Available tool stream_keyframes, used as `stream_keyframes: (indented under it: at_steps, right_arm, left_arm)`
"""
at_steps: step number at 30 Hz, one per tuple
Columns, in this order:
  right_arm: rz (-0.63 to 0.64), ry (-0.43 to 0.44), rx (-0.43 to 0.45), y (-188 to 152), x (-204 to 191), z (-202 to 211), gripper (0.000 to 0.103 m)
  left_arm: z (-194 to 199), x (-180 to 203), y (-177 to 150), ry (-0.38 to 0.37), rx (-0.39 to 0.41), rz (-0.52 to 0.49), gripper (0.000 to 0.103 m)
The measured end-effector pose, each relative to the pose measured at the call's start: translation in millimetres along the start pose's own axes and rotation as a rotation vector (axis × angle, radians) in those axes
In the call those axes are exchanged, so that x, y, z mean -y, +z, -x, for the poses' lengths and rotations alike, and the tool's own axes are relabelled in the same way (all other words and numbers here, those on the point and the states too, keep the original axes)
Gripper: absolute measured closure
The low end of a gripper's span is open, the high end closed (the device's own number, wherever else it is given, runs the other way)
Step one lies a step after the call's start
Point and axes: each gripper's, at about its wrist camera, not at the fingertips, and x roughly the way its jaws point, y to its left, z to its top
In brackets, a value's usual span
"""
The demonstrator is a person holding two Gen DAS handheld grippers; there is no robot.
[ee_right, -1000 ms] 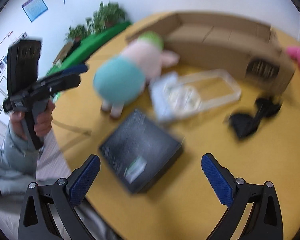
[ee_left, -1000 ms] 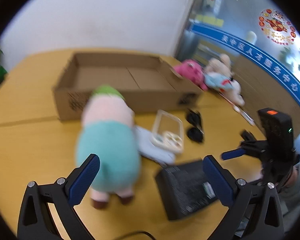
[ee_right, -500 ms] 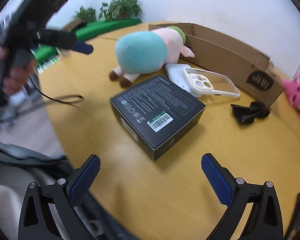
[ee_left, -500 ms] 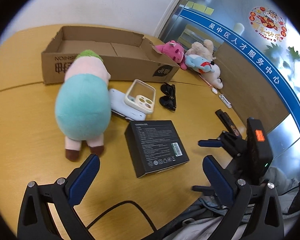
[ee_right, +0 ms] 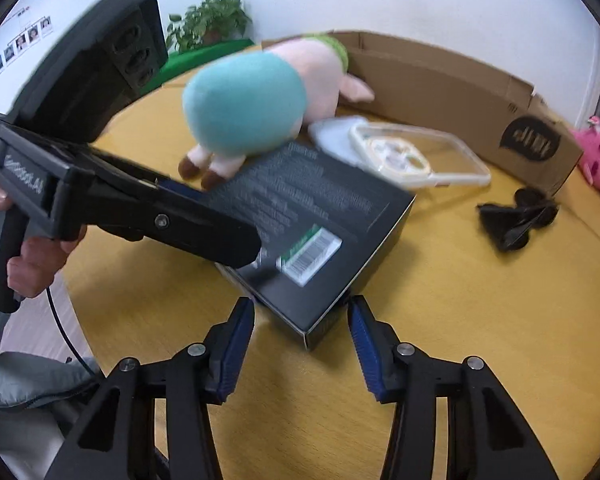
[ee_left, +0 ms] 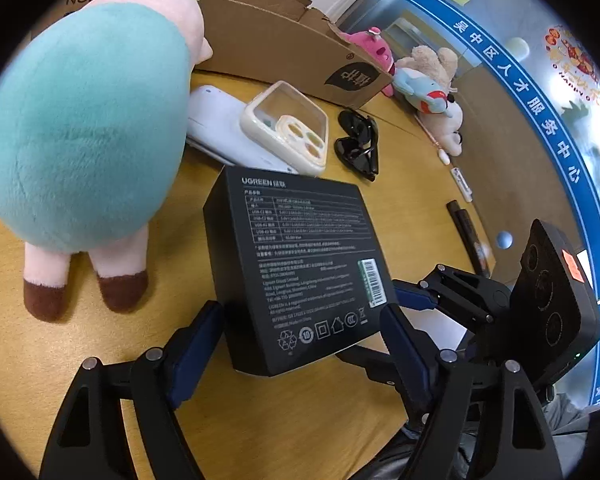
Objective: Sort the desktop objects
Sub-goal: 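Close the left tool on the black UGREEN box and lift it, then carry the black box with the left tool over the cardboard box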
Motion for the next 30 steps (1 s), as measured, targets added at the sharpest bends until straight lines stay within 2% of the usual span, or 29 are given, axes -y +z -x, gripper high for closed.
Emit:
stream_keyframes:
  at_steps: [2,3,5,6,7,9,10,11,12,14,16,18,20,22,25,30]
  right_arm:
    - [-0.015,0.036,0.000,-2.9,0.2,0.9,0.049]
    - [-0.024,0.053,0.004,-3.3,1.7,2.9,0.044]
    - [-0.040,0.080,0.017,-3.2,6.2,7.3,0.034]
    - [-0.040,0.088,0.021,-2.1,8.3,8.7,0.023]
    - [-0.032,0.084,0.018,-0.1,9.7,8.3,0.016]
    - [-0.017,0.071,0.010,3.4,9.9,6.7,0.016]
    - [-0.012,0.082,0.002,5.8,9.9,4.4,0.016]
    - [-0.011,0.093,-0.005,7.7,10.0,2.1,0.016]
    - [-0.009,0.095,-0.011,9.1,9.5,-0.9,0.016]
    - [0.008,0.083,-0.027,10.8,5.6,-10.3,0.017]
    - [0.017,0.049,-0.025,10.9,2.2,-15.9,0.019]
    - [0.013,0.037,-0.018,11.6,1.4,-15.7,0.019]
    - [-0.005,0.054,-0.016,11.3,3.2,-13.2,0.019]
    - [-0.015,0.052,-0.010,11.4,3.5,-9.6,0.020]
    - [-0.006,0.038,0.027,19.0,0.7,3.9,0.020]
    - [0.018,0.013,0.115,56.2,3.2,30.6,0.020]
  left_arm:
    - [1.9,-0.7,-4.8,-0.001,0.005,0.003,0.030]
    - [3.5,-1.5,-7.2,0.002,0.006,0.006,0.034]
    - [7.6,-5.6,-8.5,-0.026,0.017,0.031,0.048]
    - [10.5,-7.5,-8.7,-0.030,0.032,0.038,0.050]
    - [12.4,-9.1,-7.4,-0.011,0.048,0.045,0.050]
    - [15.2,-11.2,-3.1,0.023,0.076,0.050,0.049]
    - [13.5,-12.8,-0.4,0.021,0.076,0.055,0.045]
    - [9.7,-15.1,1.8,0.014,0.059,0.066,0.035]
    - [4.0,-17.1,3.0,0.004,0.039,0.077,0.032]
    - [-0.6,-14.1,2.8,-0.034,0.033,0.068,0.033]
    - [-1.9,-7.5,1.4,-0.010,0.041,0.046,0.032]
    - [1.4,-8.8,-1.1,-0.011,0.056,0.073,0.036]
    - [8.1,-7.1,-3.1,-0.004,0.076,0.069,0.047]
    - [17.8,0.7,-2.6,0.015,0.099,0.043,0.050]
    - [31.3,13.5,5.0,0.043,0.139,-0.001,0.050]
    - [64.0,27.0,33.3,0.044,0.245,-0.044,0.050]
